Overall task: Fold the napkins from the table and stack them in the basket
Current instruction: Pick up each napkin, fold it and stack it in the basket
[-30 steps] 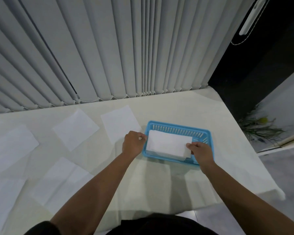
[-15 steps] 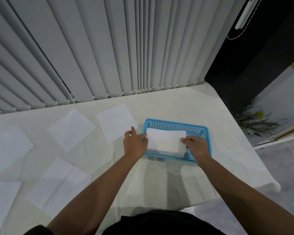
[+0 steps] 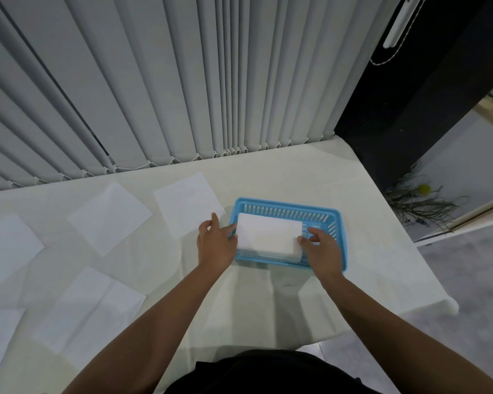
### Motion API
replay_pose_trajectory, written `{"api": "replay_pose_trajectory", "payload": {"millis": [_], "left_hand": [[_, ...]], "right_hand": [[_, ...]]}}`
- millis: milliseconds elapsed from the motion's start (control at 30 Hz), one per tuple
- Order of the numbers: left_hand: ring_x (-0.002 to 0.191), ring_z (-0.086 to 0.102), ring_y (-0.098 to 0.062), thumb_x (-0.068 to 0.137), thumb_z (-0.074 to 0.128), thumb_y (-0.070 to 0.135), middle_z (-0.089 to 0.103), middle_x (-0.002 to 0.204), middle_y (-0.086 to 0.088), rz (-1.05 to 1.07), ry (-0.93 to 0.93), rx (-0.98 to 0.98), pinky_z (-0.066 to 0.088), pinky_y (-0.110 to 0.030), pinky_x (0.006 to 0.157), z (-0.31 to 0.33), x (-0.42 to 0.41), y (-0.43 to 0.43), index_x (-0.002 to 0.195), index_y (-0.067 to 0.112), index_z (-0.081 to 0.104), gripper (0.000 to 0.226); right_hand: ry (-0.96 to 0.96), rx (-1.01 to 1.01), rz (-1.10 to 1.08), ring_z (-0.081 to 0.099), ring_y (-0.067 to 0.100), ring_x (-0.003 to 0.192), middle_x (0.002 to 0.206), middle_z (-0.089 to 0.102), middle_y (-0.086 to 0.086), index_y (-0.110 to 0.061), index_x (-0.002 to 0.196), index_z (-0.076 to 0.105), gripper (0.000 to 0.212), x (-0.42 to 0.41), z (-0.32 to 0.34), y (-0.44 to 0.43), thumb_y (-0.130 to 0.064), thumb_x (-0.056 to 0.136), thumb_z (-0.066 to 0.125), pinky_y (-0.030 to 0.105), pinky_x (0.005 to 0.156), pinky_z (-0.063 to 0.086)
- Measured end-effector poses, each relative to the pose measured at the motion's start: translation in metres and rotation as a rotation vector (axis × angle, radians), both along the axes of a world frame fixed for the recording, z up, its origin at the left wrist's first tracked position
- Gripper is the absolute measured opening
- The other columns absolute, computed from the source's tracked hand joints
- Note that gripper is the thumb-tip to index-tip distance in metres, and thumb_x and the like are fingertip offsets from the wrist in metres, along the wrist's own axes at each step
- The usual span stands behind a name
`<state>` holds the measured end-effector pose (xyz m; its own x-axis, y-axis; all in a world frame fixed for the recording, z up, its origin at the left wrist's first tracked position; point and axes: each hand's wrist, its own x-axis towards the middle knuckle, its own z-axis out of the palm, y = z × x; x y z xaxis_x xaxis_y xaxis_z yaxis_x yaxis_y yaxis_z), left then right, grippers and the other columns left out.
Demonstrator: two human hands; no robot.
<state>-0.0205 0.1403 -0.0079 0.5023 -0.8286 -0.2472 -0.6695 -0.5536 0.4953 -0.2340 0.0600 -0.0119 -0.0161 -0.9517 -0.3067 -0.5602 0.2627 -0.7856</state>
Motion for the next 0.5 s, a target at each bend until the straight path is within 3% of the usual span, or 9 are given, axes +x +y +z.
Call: {"api": "replay_pose_trajectory", "payload": {"millis": [233,500], "left_hand": [[0.141,0.021,-0.025,0.099,0.042,0.023,0.023,0.158,-0.006,0.028,0.029,-0.078,0.03,-0.039,0.114,-0.007,-0.002,0.011,0.134,0.026,0.053,0.037],[0.14,0.024,-0.026,0.097,0.044,0.018,0.027,0.157,-0.005,0.018,0.011,-0.11,0.03,-0.04,0.114,-0.012,-0.008,0.018,0.13,0.025,0.058,0.036]], "right_hand": [[0.118,-0.099,0.177,0.055,0.023,0.116,0.13,0.055,0.005,-0.016,0.133,0.055,0.053,-0.003,-0.012,0.024,-0.035,0.085,0.068,0.042,0.103,0.043],[0.174,-0.133,0.208,0.055,0.022,0.116,0.131,0.055,0.006,-0.016,0.134,0.053,0.049,-0.004,-0.012,0.025,-0.031,0.089,0.064,0.041,0.102,0.045]]}}
